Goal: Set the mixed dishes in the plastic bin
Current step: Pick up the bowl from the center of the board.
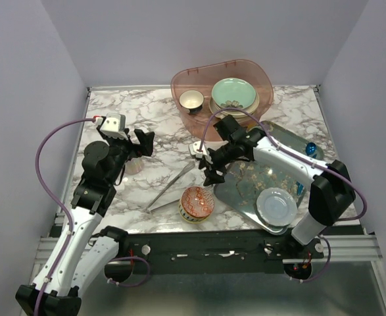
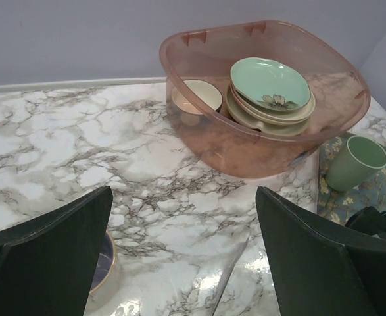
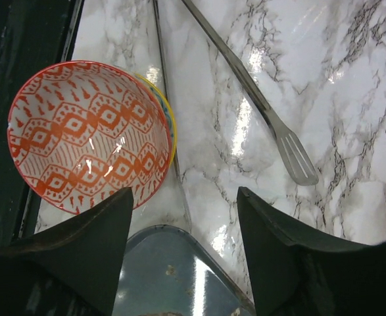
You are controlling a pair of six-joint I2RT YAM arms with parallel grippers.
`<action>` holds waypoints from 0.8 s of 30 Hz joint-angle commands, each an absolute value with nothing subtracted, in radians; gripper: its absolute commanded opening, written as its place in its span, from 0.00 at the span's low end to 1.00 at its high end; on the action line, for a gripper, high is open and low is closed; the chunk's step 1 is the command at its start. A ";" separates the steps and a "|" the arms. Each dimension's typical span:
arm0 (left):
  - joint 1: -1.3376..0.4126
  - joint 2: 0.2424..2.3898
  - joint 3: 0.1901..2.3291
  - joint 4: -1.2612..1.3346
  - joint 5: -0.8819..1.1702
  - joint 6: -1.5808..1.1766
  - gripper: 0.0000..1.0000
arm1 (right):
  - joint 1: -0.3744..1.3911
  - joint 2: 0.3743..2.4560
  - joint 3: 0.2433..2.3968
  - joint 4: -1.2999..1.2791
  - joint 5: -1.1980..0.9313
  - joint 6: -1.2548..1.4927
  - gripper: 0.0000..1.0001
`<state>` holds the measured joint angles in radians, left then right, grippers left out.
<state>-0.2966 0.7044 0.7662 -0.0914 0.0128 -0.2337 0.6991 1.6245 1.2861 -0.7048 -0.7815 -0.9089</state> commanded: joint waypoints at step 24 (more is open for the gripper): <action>-0.298 0.686 0.761 -0.061 0.028 -0.222 0.99 | 0.788 1.804 1.319 -0.723 -0.727 -0.856 0.48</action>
<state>-0.2966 0.6956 0.7662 -0.0910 0.0139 -0.2321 0.7799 1.7782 1.3109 -0.7197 -0.7464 -0.8776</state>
